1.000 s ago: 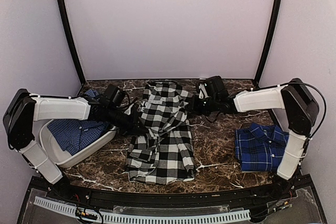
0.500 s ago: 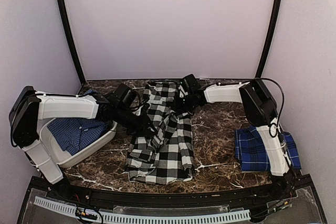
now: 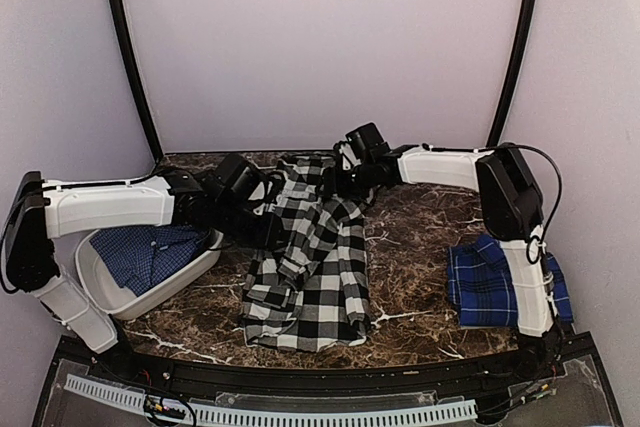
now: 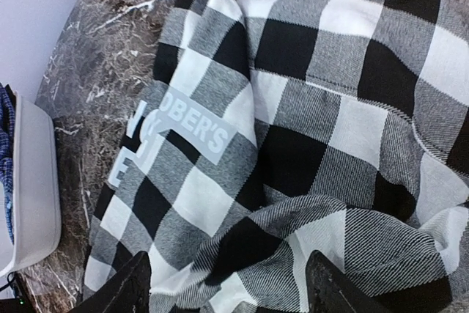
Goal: Fold and stack the long sleeve shirts
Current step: Fold the sleeve of the 1/3-folded shirt, then pick up the sleeve from the 1/3-folded shirt.
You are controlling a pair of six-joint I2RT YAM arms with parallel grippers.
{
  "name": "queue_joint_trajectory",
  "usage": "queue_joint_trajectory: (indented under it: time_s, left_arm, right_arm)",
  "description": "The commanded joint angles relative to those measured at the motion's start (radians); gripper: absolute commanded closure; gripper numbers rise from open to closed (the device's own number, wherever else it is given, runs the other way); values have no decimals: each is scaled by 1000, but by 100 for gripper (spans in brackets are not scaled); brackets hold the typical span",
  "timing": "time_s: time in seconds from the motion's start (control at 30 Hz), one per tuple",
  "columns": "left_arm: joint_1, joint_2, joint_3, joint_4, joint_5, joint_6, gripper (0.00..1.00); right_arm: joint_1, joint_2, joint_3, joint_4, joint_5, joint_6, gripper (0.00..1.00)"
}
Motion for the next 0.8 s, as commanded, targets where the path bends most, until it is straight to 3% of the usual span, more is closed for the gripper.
queue_joint_trajectory:
  time_s: [0.0, 0.33, 0.77]
  left_arm:
    - [-70, -83, 12, -37, -138, 133, 56]
    - [-206, 107, 115, -120, -160, 192, 58]
    - [-219, 314, 225, -186, -274, 183, 58]
  right_arm:
    - [8, -97, -14, 14, 6, -33, 30]
    - [8, -247, -141, 41, 47, -41, 30]
    - [8, -492, -471, 118, 72, -19, 29]
